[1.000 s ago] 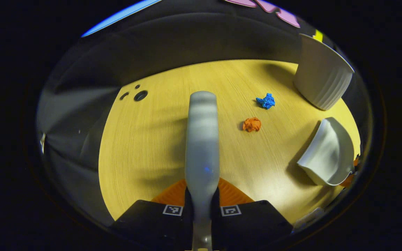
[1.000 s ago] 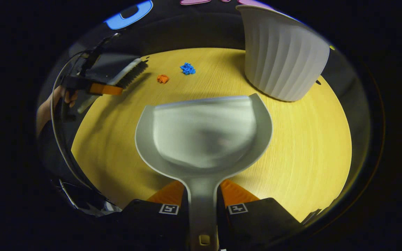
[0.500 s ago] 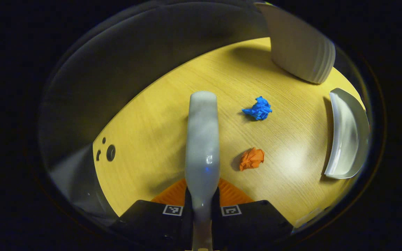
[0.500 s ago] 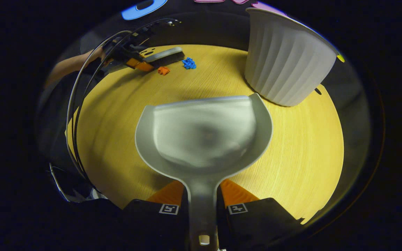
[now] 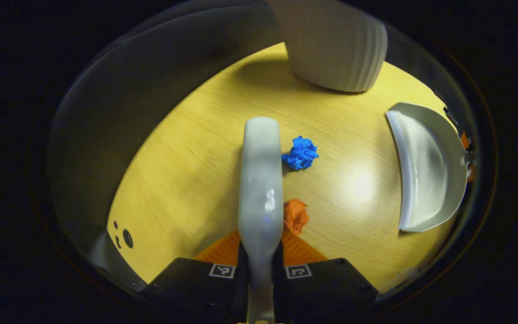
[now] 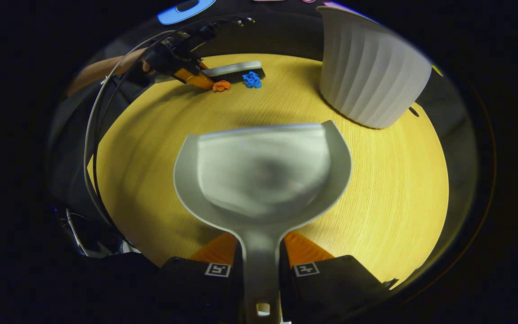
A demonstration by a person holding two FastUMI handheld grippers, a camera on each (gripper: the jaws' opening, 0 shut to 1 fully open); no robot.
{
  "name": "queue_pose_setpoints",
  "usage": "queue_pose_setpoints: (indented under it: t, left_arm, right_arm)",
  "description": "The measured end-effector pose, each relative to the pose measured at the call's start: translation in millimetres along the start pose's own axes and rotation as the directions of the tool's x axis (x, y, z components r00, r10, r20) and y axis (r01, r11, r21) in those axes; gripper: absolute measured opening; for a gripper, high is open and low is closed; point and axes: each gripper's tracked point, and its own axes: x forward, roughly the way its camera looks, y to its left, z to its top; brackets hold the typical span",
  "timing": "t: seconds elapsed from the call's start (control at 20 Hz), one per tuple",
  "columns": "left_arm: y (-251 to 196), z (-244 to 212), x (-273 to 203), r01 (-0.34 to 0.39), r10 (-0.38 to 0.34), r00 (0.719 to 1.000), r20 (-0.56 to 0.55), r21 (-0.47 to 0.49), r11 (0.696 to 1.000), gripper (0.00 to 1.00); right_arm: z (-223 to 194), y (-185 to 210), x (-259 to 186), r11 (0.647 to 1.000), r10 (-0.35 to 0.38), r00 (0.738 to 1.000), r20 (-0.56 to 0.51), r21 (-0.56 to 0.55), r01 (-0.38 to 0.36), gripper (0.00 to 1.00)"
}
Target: Pick up the small broom and dustpan from the desktop, sweep the trash into the dustpan with the broom, and then empty the trash into the garbage bin.
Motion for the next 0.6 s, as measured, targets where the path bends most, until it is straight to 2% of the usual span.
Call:
queue_pose_setpoints:
  t: [0.05,0.1,0.15,0.2,0.25,0.3,0.45,0.55,0.6]
  left_arm:
    - [-12,2,-2,0.030,-0.030,1.000,-0.007,0.027,0.999,0.24]
    - [-25,4,-4,0.058,-0.058,0.998,-0.014,0.054,0.997,0.26]
    - [-37,6,-6,0.084,-0.083,0.996,-0.018,0.072,0.994,0.26]
    - [-52,7,-7,0.115,-0.113,0.993,-0.021,0.079,0.990,0.27]
    - [-68,8,-10,0.148,-0.147,0.989,-0.023,0.079,0.986,0.26]
    - [-85,9,-12,0.183,-0.182,0.983,-0.027,0.074,0.980,0.27]
    - [-133,7,-23,0.283,-0.281,0.958,-0.050,0.056,0.957,0.24]
    - [-166,4,-36,0.340,-0.337,0.939,-0.065,0.047,0.939,0.24]
    - [-174,5,-41,0.364,-0.361,0.930,-0.067,0.031,0.931,0.24]
  right_arm:
    - [1,0,0,1.000,0.001,1.000,0.000,-0.002,-0.001,0.31]
    - [2,0,-1,1.000,0.000,1.000,0.002,-0.001,0.000,0.36]
    - [2,0,-2,1.000,0.002,1.000,0.003,-0.002,-0.002,0.31]
    - [1,0,-1,1.000,0.002,1.000,0.001,-0.006,-0.002,0.36]
    - [-2,1,0,1.000,0.003,1.000,-0.001,-0.008,-0.003,0.31]
    - [-3,1,0,1.000,0.003,1.000,-0.001,-0.008,-0.003,0.36]
    - [-7,-1,3,1.000,0.005,1.000,-0.006,0.001,-0.005,0.36]
    - [-8,-1,4,1.000,0.003,1.000,-0.005,-0.004,-0.003,0.36]
    - [-8,-1,4,1.000,0.000,1.000,-0.002,-0.005,0.000,0.31]
